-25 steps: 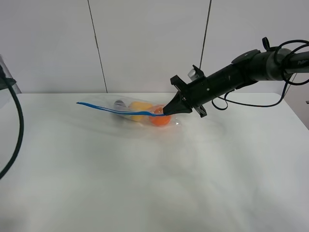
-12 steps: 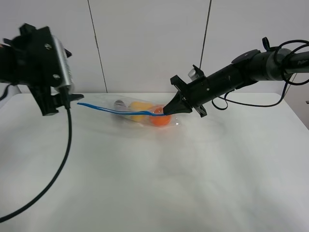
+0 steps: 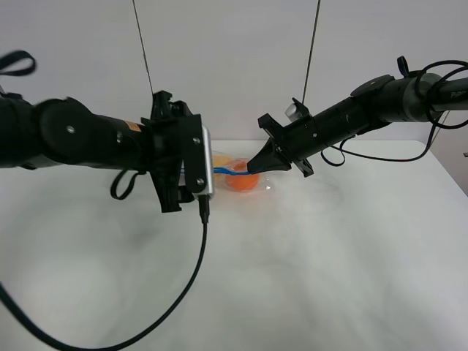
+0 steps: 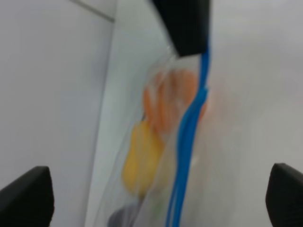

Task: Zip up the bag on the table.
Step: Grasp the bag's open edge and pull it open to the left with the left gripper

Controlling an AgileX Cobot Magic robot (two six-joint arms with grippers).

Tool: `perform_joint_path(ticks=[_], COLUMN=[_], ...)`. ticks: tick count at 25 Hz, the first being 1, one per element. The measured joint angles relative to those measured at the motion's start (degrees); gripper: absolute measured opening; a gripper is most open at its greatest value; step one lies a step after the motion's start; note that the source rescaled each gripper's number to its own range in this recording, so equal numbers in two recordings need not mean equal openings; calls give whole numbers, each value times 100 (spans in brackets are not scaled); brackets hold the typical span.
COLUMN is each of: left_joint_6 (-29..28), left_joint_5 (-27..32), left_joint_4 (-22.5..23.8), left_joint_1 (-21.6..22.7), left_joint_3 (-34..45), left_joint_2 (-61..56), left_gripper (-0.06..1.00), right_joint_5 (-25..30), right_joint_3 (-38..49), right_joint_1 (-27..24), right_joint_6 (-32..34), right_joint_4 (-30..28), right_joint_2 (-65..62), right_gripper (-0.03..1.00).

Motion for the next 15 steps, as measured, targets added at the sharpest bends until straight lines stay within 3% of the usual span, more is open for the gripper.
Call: perform_joint_path(ticks=[9,13,15], left_joint_6=[-184,-693,-932], left_joint_5=[-2322,-2919,-3101], left_joint_4=[-5,-7,20], left_joint_1=[-521,-562,-562], left_joint_3=[-5,-5,-5], left_joint_2=[1321,1649,1752], left_gripper=[100,98,90], right_joint_5=[-4,-4,-4], right_joint_3=[0,0,0], right_joint_1=[0,0,0], right_joint_6=[0,2,12], right_joint_4=[0,0,0], right_joint_2=[0,0,0], right_gripper=[0,0,0])
